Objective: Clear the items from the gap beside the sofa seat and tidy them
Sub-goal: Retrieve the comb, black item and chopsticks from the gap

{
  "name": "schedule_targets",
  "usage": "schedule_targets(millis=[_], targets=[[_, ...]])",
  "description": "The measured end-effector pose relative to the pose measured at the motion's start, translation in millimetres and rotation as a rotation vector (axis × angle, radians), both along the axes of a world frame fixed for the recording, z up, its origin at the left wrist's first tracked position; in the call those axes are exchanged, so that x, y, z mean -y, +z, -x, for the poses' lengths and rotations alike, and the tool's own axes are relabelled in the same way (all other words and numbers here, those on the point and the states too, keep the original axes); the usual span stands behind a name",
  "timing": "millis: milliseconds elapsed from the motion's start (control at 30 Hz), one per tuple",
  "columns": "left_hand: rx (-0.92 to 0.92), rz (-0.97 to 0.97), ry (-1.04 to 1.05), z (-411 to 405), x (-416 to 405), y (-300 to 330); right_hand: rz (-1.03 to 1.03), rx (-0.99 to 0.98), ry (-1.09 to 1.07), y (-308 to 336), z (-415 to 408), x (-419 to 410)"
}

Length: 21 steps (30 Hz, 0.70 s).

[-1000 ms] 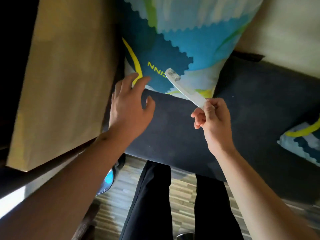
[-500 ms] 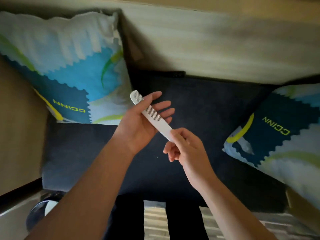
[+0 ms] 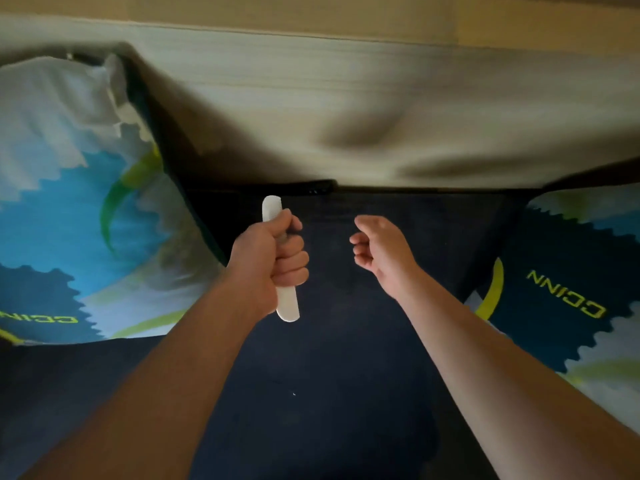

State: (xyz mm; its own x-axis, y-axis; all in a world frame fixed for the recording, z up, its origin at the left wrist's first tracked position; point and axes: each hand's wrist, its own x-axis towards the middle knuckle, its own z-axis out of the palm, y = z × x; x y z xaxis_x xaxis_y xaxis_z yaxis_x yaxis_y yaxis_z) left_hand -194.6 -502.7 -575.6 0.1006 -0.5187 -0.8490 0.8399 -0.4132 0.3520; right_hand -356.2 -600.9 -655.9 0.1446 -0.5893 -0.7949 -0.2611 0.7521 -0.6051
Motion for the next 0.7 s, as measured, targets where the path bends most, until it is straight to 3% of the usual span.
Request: schedule_targets(millis=[267, 400, 700], targets=[[0.042, -0.188, 0.031, -22.8, -20.6, -38.4, -0.068, -0.025, 0.062, -44.9, -60.0, 27.7], [-0.015, -0.156, 0.103, -30.9, -16.4, -52.4, -0.082, 0.027, 0.026, -57.5, -83.2, 35.7], [-0.038, -0.069, 0.018, -47.3, 22.0, -63.6, -0.067, -0.029, 0.024, -57.1, -99.2, 43.8]])
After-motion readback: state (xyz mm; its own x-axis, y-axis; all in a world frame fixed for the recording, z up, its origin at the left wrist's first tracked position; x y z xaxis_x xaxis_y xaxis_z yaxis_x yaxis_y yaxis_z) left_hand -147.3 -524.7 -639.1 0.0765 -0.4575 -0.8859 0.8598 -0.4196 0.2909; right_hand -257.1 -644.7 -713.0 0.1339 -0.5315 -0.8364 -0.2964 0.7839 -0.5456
